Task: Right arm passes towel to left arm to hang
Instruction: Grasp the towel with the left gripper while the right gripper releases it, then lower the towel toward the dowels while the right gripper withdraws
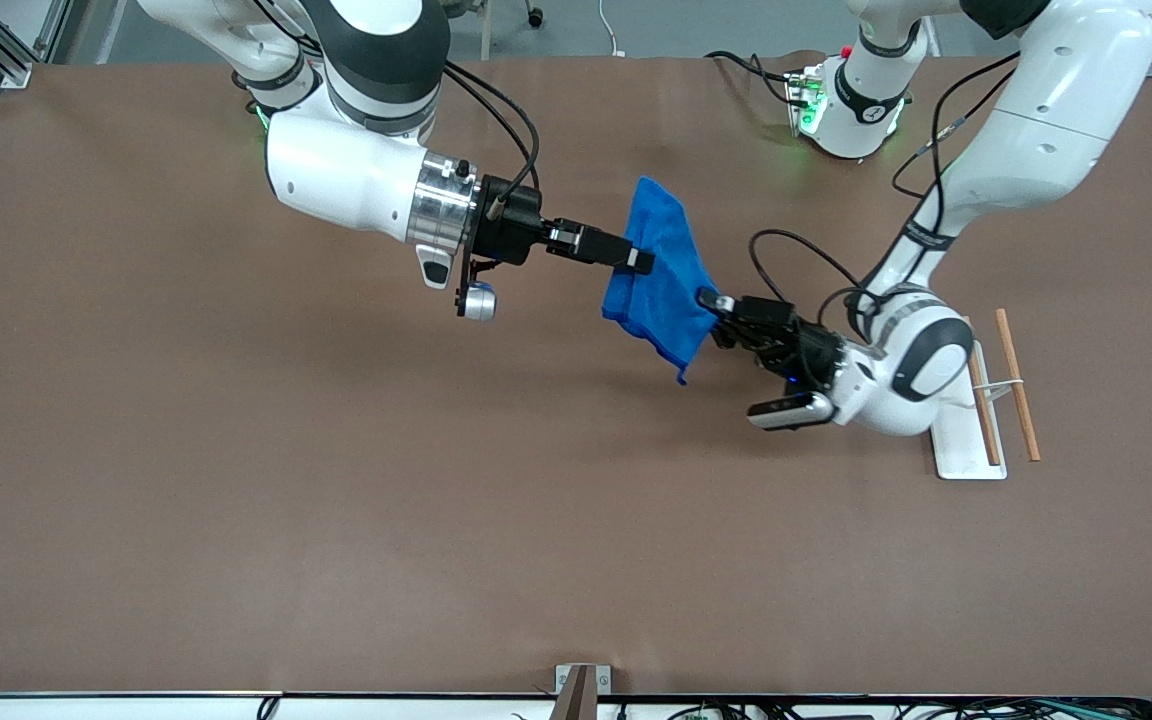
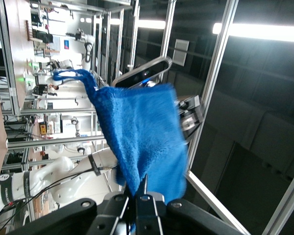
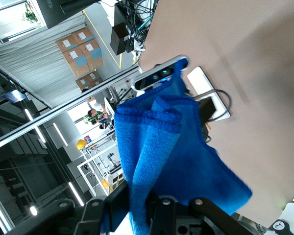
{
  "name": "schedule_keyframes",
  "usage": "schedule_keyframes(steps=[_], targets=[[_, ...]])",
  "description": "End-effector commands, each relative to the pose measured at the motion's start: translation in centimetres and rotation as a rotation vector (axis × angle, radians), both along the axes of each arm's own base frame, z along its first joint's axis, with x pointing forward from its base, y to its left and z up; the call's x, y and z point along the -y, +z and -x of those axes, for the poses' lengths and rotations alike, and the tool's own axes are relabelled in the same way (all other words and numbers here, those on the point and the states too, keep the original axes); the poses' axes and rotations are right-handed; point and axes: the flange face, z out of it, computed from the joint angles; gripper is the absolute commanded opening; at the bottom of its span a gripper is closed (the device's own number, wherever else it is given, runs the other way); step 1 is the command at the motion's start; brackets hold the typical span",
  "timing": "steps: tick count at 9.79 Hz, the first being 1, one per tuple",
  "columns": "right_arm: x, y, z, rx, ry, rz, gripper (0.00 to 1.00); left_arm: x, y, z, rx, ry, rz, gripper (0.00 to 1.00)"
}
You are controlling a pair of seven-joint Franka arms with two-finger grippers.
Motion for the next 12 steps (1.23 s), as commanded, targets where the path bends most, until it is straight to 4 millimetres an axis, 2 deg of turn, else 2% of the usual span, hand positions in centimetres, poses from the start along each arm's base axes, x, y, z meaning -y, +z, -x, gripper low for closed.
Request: schedule_keyframes(steps=[1,4,6,7,9,11,12], targets=[[1.0,-1.4,0.4,0.039,0.014,0.066,1.00,-6.0,2.5,-2.7,-0.035,-0.023,-0.138,0.00],[6.3,-4.0,-0.3,0.087,0.083,0.249,1.00,-12.9,6.3,-5.5,-0.107,-0.067,-0.384,0.00],[12.8,-4.7,-2.0,0.118,0.217,0.473,1.00,-17.3,7.6,-6.3,-0.195,-0.103,-0.638,0.00],[16.3,-4.5,-2.7,0.122,0.253,0.591,1.00,-19.5,7.6,-6.3,-0.226,-0.107,-0.767,0.00],[25.7,-4.3,-4.6,0.125,0.280,0.908,1.00,-23.4,7.6,-5.7,-0.213,-0.081,-1.014,0.00],[33.9,-2.3,-5.7,0.142,0.216,1.111,1.00,-26.5,7.7,-5.0,-0.173,-0.076,-1.276,0.00],[37.7,-1.0,-5.8,0.132,0.181,1.169,1.00,-27.7,8.3,-4.9,-0.137,-0.066,-1.402,0.00]])
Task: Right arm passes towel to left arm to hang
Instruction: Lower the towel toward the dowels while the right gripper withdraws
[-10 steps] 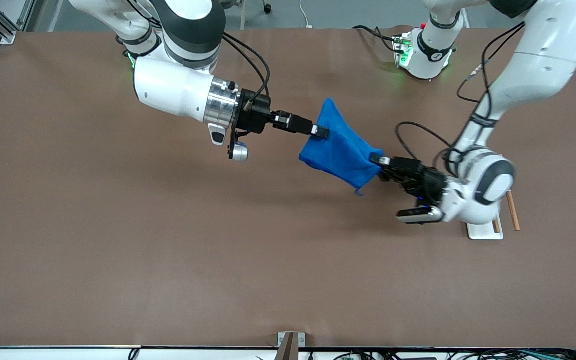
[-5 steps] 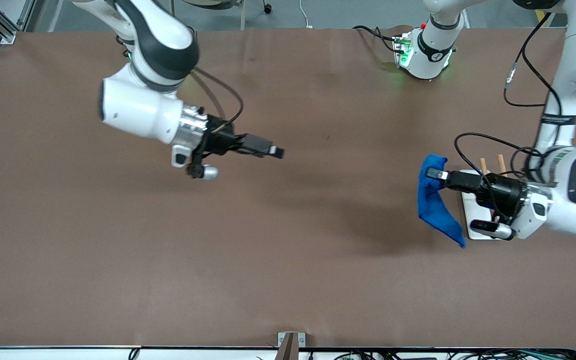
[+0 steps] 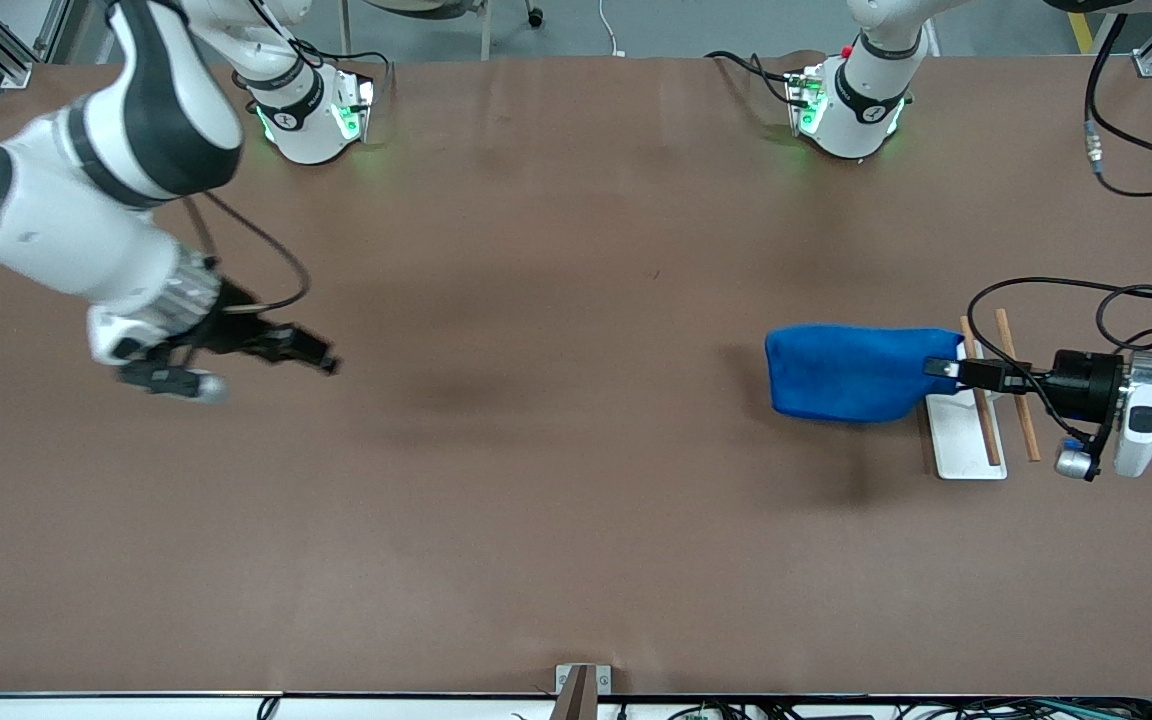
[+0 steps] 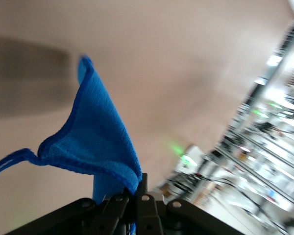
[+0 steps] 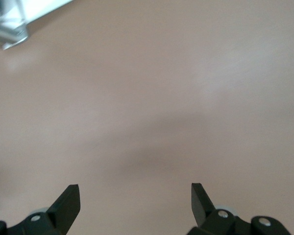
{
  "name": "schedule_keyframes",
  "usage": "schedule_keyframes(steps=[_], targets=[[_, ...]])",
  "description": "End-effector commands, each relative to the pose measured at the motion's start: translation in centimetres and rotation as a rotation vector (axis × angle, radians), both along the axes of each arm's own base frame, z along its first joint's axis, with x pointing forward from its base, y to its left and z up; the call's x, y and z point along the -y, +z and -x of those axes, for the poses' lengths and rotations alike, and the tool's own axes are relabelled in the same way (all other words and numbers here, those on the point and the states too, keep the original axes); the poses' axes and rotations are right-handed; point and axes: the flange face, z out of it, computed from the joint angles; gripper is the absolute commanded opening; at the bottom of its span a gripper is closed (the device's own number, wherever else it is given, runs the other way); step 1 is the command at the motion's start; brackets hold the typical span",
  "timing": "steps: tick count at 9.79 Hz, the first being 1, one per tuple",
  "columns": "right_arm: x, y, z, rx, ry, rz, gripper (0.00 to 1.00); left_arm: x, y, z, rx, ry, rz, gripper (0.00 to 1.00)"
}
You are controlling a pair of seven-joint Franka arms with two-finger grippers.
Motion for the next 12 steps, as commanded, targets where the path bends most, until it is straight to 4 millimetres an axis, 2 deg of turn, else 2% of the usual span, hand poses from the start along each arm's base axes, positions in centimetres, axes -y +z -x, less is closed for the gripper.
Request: schedule_keyframes(steps=[1,2,3,4,6,7,8,9,10,11,12], targets=[[6.8,4.1,1.6,0.020,-0.043,0.117,1.00,-2.1,-0.1,0.6,0.038,-0.063,-0.245,0.00],[10.0,6.6,2.7,-0.011,-0.002,0.129,1.00,-4.4,-0.5,1.0,0.044,-0.098,-0.335,0.00],[12.8,10.0,4.0,-0.008,0.034,0.136,1.00,-6.1,-0.7,1.0,0.082,-0.140,-0.385,0.00],[14.5,12.9,4.8,-0.008,0.049,0.140,1.00,-8.1,-1.0,1.3,0.103,-0.184,-0.433,0.00],[15.9,19.9,6.1,0.018,0.061,0.187,1.00,-11.2,-1.3,2.1,0.129,-0.255,-0.446,0.00],[16.1,21.3,6.7,0.015,0.056,0.187,1.00,-12.0,-1.4,2.3,0.157,-0.316,-0.431,0.00],[16.0,21.2,6.5,0.012,0.062,0.199,1.00,-12.4,-1.7,2.5,0.164,-0.375,-0.437,0.00],[16.2,19.5,5.7,-0.026,0.072,0.204,1.00,-12.9,-1.8,2.6,0.161,-0.413,-0.464,0.00],[16.3,18.3,6.0,-0.073,0.071,0.194,1.00,-13.4,-1.8,2.7,0.167,-0.453,-0.478,0.00],[16.2,18.3,6.0,-0.065,0.073,0.196,1.00,-13.6,-1.9,2.8,0.174,-0.486,-0.476,0.00],[16.2,18.3,6.0,-0.065,0.074,0.197,1.00,-15.0,-2.1,3.2,0.172,-0.475,-0.473,0.00]])
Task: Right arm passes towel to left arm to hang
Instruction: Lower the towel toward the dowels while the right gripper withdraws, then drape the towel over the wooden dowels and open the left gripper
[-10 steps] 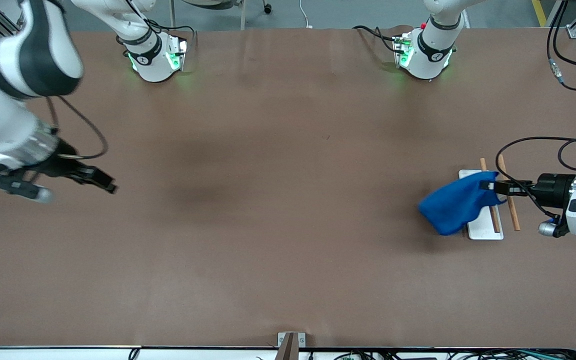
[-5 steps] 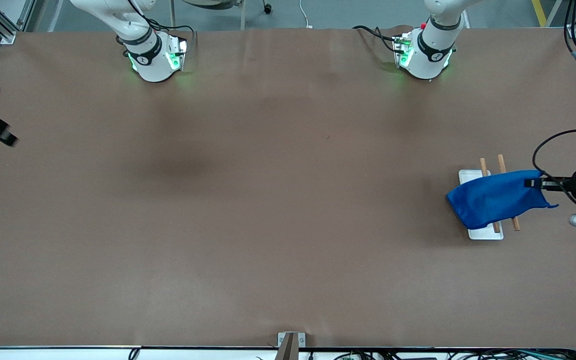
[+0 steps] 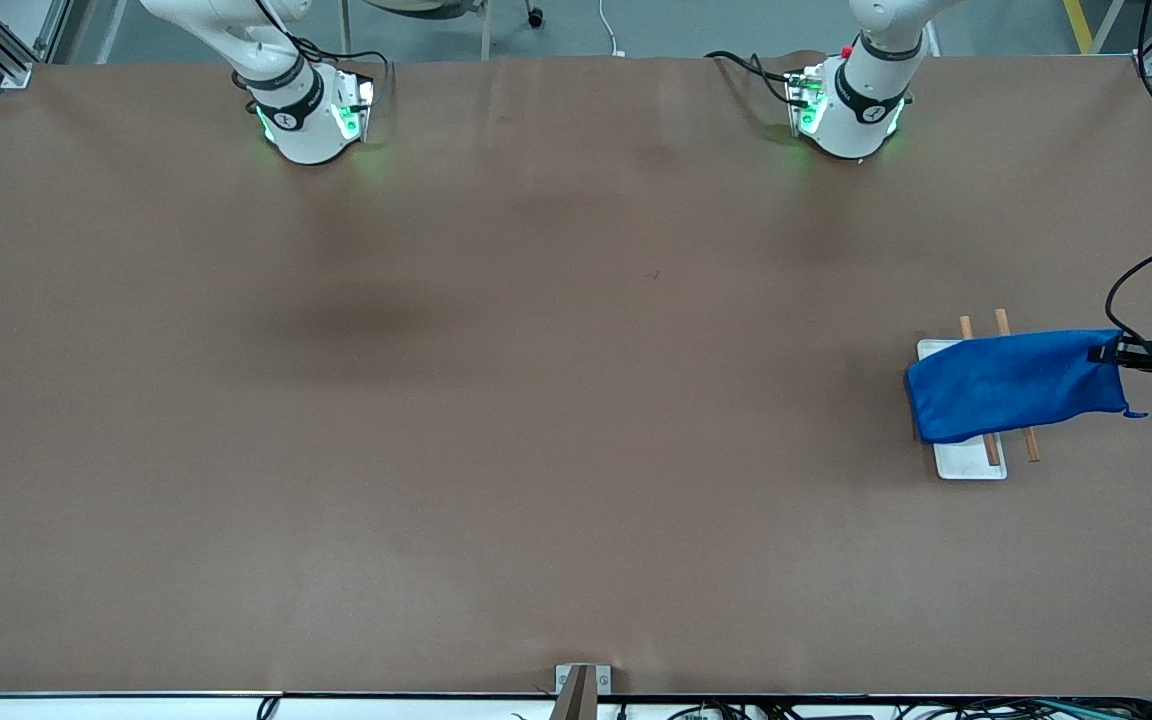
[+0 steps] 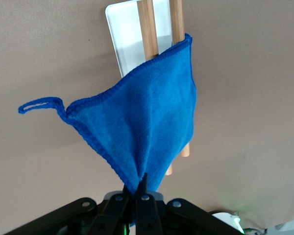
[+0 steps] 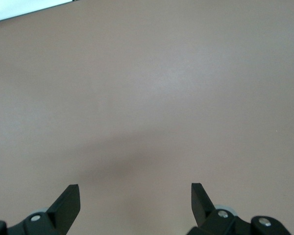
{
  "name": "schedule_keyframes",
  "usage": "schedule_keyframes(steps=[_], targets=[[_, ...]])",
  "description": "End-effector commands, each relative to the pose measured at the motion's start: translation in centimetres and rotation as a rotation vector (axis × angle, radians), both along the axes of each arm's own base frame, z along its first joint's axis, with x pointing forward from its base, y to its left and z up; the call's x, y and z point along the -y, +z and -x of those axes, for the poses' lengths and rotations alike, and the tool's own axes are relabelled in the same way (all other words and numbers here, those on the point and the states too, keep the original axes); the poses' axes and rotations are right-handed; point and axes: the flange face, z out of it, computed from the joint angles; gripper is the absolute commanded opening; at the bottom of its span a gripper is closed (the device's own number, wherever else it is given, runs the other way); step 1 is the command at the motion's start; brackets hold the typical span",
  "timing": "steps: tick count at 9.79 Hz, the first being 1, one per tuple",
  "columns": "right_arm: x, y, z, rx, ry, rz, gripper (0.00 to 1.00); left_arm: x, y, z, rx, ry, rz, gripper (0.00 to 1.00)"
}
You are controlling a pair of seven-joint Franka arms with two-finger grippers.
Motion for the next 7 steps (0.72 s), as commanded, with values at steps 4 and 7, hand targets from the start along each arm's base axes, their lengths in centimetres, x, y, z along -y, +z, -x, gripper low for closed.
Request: schedule_keyframes(steps=[4,7], targets=[[0.3,1.0,0.6,0.003,0.050,0.026,1.00,-4.6,-4.7,0.8,-0.011,-0.002,0.015,0.00],[0.8,1.1,0.7,0.006,0.041,0.025,1.00,-6.9,-6.4,1.1,0.013,0.037,0.020,0.01]])
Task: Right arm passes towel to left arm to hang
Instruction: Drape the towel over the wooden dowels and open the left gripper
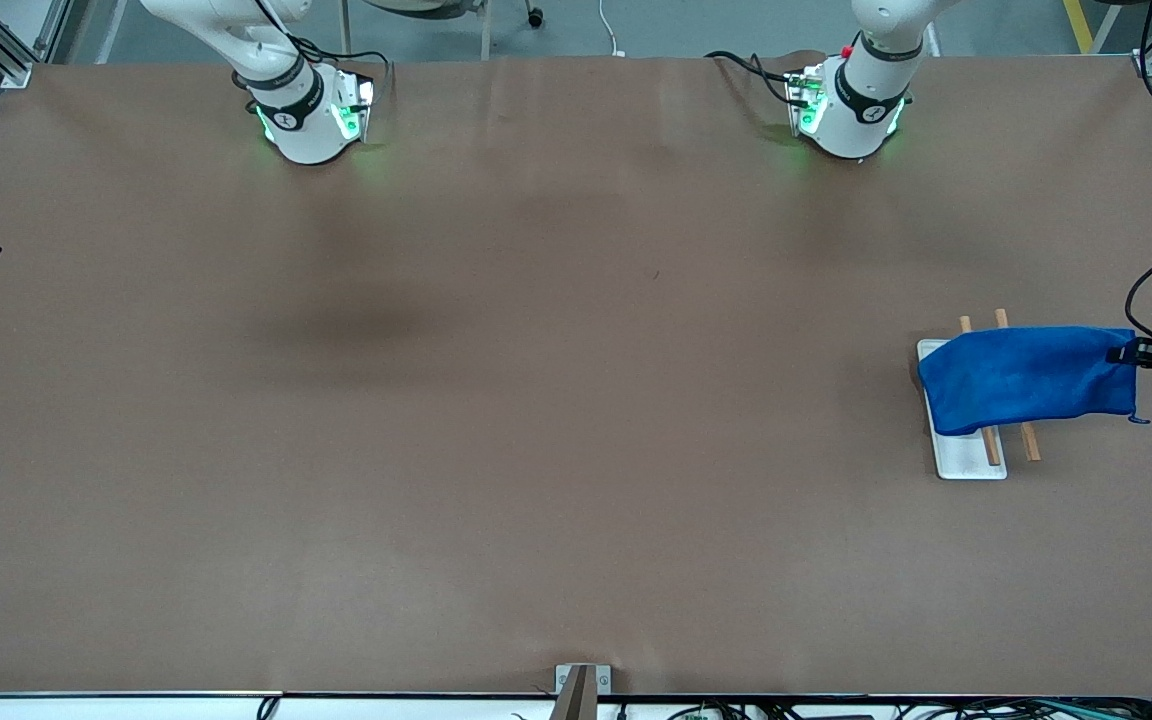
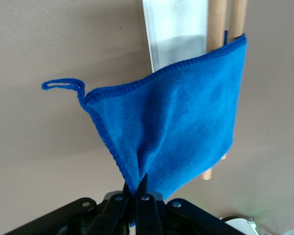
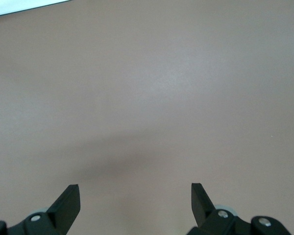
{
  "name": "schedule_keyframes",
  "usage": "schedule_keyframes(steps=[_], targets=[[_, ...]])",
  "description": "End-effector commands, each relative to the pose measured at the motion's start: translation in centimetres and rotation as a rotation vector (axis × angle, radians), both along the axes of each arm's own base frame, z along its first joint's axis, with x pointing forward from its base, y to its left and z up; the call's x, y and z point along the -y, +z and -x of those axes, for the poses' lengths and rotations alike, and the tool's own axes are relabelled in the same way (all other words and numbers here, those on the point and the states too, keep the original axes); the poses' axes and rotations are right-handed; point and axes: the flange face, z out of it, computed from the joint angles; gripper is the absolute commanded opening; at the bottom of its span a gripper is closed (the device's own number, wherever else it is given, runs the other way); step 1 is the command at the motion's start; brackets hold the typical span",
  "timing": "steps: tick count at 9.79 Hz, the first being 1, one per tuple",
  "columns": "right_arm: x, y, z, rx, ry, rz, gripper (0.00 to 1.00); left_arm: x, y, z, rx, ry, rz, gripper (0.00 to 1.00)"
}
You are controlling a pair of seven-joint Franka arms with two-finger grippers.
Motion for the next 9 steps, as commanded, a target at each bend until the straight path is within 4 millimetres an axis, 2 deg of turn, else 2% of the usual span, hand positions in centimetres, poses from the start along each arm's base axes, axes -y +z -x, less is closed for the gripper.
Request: schedule_keyframes(steps=[1,2,3,5,6,7,9], targets=[[0.5,0.5,0.6,-0.001,0.005,0.011,1.00,-1.1,-2.4,0.0,0.010,-0.002,-0.003,0.11],[0.5,0.5,0.6,-0.001,0.005,0.011,1.00,-1.2,-2.8,-0.3,0.024,-0.004,-0.006,0.32],[0.5,0.5,0.6,-0.001,0.005,0.011,1.00,-1.2,-3.2,-0.6,0.040,-0.006,-0.012,0.99],[0.3,0.5,0.5,-0.001,0.005,0.010,1.00,-0.9,-2.9,-0.8,0.043,0.011,-0.019,1.00],[0.4,0.5,0.6,-0.003,0.002,0.010,1.00,-0.4,-1.7,-1.0,0.055,0.035,-0.035,1.00],[0.3,0.5,0.5,-0.003,0.004,0.008,1.00,0.3,0.4,-1.2,0.072,0.091,-0.068,1.00],[0.5,0.3,0.7,-0.016,-0.004,0.006,1.00,4.5,5.9,-2.2,0.130,0.183,-0.116,1.00]])
